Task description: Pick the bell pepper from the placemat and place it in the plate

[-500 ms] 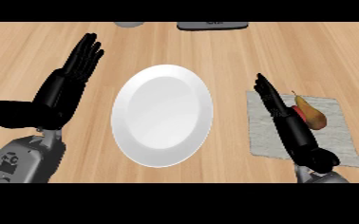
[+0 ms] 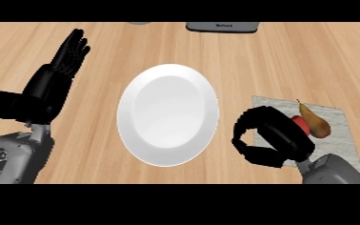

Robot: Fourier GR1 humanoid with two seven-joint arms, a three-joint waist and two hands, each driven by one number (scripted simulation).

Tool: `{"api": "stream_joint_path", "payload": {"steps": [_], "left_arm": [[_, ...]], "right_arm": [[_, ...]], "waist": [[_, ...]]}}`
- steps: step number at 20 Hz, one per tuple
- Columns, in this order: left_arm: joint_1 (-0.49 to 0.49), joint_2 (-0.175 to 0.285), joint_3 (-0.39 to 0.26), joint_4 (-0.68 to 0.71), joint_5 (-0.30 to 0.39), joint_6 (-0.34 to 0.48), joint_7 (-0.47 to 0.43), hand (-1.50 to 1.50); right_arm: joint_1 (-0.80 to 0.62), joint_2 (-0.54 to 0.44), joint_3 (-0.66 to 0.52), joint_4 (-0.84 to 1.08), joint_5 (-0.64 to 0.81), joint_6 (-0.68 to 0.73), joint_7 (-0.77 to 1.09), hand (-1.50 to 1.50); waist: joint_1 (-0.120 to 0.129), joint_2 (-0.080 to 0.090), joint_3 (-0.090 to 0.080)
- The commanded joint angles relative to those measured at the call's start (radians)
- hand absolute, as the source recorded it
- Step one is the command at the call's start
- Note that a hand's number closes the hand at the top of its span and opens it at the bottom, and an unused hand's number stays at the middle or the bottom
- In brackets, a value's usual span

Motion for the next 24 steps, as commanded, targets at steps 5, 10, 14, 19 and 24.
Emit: {"api": "stream_joint_path", "payload": {"steps": [5,10,14,19,24], "left_arm": [[0.014,0.022,0.052,0.011,0.000,0.006,0.017,0.00],[0.016,0.006,0.068,0.044,-0.026,-0.003,-0.007,0.00],[0.079,-0.014,0.074,0.003,-0.040,-0.014,-0.032,0.00],[0.056,0.002,0.085,0.026,-0.037,-0.014,-0.012,0.00],[0.057,0.010,0.104,0.027,-0.027,-0.013,0.006,0.00]], "right_arm": [[0.168,0.165,0.049,0.331,0.167,-0.421,-0.378,-1.50],[0.166,0.152,-0.045,0.339,0.049,-0.394,-0.627,-1.50],[0.178,0.071,-0.039,0.062,0.214,-0.371,-0.371,-1.50],[0.170,-0.046,-0.054,-0.068,0.459,-0.324,-0.028,-1.50],[0.200,-0.113,-0.034,-0.139,0.671,-0.136,0.271,-1.50]], "waist": [[-0.025,0.027,0.012],[-0.037,0.022,0.010],[-0.042,0.017,0.008],[-0.074,0.008,0.002],[-0.081,0.003,0.000]]}}
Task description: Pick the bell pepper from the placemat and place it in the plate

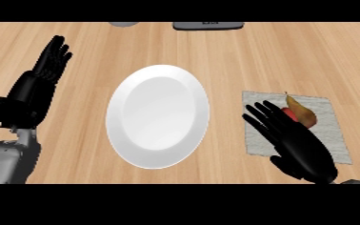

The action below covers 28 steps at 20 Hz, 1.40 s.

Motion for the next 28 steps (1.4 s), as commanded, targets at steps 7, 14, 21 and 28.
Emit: {"api": "stream_joint_path", "payload": {"steps": [7,14,21,28], "left_arm": [[-0.024,-0.021,-0.012,0.023,-0.023,0.003,-0.009,0.00],[-0.006,-0.033,0.027,0.047,-0.035,-0.050,-0.050,0.00],[-0.110,-0.065,0.031,0.079,-0.053,-0.050,0.010,0.00],[-0.073,-0.103,0.025,0.092,-0.114,-0.057,-0.038,0.00]], "right_arm": [[-0.015,-0.015,0.083,-0.194,0.273,0.546,0.559,-1.50],[-0.046,0.065,0.058,-0.191,0.355,0.682,0.602,-1.50],[-0.100,0.129,0.021,-0.092,0.455,0.727,0.649,-1.50],[-0.119,0.192,-0.035,0.082,0.507,0.660,0.595,-1.50]], "waist": [[0.016,0.011,0.003],[0.033,0.014,0.007],[0.032,0.015,0.007],[0.035,0.015,0.007]]}}
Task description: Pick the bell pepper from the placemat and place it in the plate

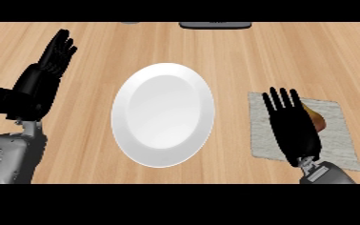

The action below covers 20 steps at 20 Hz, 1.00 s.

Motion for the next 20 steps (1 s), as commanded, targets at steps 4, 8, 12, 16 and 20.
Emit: {"api": "stream_joint_path", "payload": {"steps": [4,8,12,16,20], "left_arm": [[0.045,-0.045,0.008,-0.053,-0.034,0.001,0.020,0.00],[0.000,-0.022,0.061,0.015,-0.009,-0.055,-0.004,0.00],[0.007,-0.006,0.087,-0.044,0.013,-0.093,0.055,0.00],[0.030,-0.043,0.048,-0.097,-0.031,-0.066,0.064,0.00],[-0.002,-0.057,0.050,-0.054,-0.055,-0.039,0.052,0.00]], "right_arm": [[-0.037,0.044,-0.077,0.110,0.032,0.023,-0.075,-1.50],[0.022,0.009,-0.124,0.180,0.044,-0.088,-0.153,-1.50],[0.017,0.066,-0.122,0.199,0.115,-0.065,-0.109,-1.50],[-0.076,0.073,-0.162,0.370,0.164,-0.126,-0.133,-1.50],[-0.097,0.087,-0.130,0.383,0.156,-0.331,-0.246,1.50]], "waist": [[0.003,0.000,0.000],[-0.001,0.000,0.000],[0.001,-0.001,0.000],[0.005,0.000,0.000],[0.011,0.002,0.001]]}}
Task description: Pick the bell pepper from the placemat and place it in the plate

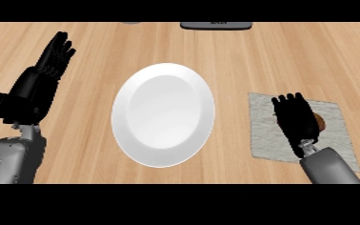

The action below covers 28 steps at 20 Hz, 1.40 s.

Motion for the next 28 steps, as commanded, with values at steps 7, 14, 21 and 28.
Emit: {"api": "stream_joint_path", "payload": {"steps": [7,14,21,28], "left_arm": [[0.014,-0.018,0.007,-0.020,0.005,-0.011,0.006,0.00],[0.044,0.001,0.038,-0.041,-0.005,0.014,0.030,0.00],[0.003,-0.010,0.024,-0.020,-0.012,0.005,0.025,0.00],[0.060,-0.018,0.016,-0.043,-0.007,-0.019,-0.013,0.00]], "right_arm": [[-0.002,-0.009,0.045,-0.028,0.129,-0.318,-0.062,1.50],[0.314,0.054,-0.292,-0.200,-0.285,-0.228,0.072,1.50],[0.488,0.083,-0.274,-0.690,-0.443,-0.112,0.068,1.50],[0.445,0.201,-0.155,-0.953,-0.571,-0.086,0.082,1.50]], "waist": [[-0.004,0.004,0.008],[-0.087,-0.012,0.007],[-0.036,-0.001,0.006],[-0.007,0.002,0.007]]}}
